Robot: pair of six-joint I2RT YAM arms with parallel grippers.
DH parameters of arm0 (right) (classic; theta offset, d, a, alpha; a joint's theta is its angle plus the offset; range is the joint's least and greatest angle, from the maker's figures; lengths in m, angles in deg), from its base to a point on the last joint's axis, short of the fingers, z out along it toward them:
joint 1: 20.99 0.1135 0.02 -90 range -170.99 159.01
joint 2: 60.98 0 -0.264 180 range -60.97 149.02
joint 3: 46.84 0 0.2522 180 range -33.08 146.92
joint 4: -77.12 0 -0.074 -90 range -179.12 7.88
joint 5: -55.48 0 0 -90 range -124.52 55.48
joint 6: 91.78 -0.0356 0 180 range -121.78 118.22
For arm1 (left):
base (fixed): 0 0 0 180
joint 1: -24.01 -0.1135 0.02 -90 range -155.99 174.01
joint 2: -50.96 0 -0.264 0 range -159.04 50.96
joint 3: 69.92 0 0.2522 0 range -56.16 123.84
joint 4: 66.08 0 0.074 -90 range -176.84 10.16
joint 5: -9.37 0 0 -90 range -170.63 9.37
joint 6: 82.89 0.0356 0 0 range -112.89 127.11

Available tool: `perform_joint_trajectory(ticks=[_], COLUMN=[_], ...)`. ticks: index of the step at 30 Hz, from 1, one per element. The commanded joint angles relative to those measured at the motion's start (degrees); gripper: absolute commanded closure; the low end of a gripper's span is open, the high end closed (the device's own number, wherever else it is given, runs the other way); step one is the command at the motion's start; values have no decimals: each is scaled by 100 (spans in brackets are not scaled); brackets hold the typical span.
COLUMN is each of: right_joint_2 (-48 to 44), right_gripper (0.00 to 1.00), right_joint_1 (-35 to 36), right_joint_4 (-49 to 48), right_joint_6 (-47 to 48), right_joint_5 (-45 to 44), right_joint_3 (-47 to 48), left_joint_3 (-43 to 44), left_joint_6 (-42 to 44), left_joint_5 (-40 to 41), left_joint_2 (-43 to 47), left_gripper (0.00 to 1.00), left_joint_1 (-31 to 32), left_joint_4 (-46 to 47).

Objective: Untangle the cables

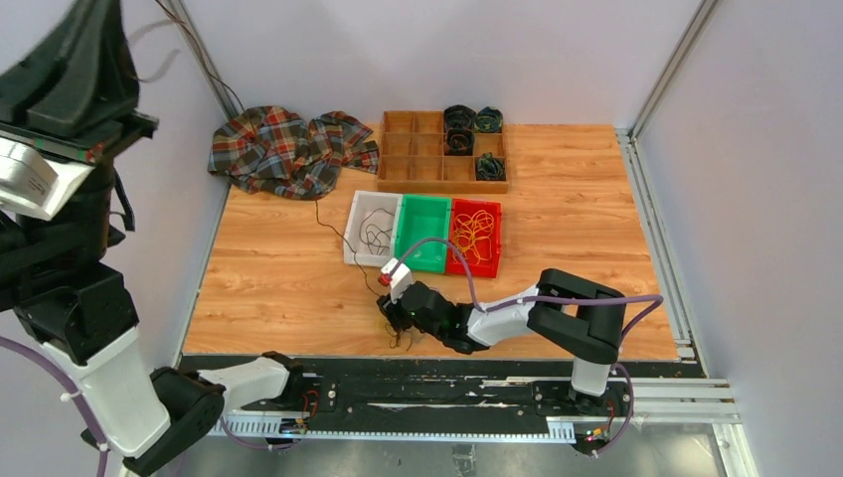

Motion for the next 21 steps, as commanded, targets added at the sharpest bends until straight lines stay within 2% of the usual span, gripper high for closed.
perform_joint_trajectory(ticks=[1,5,10,15,21], right_joint_2=[-111,-279,-492,-819,-1549], right_gripper=[57,59,55,55,53], right_joint_1=[79,80,97,121,133], right_joint_4=[-272,-381,-501,-542,171], right_joint_6=[-434,-726,-1003,-1033,-876], right_joint_5=[-115,-163,-202,-220,-69], right_joint_3=[-533,-1021,-1522,-1676,-1302], left_joint_3=[537,1310,1395,87,-917], left_joint_6=[451,912,1250,922,832], left_joint_5=[593,817,860,499,365], left_joint_2=[-513,-1025,-1270,-628,-166], left_gripper=[100,99,99,100,100], left_joint_1=[13,15,15,16,13], left_joint_4=[1282,1841,2394,2362,1860])
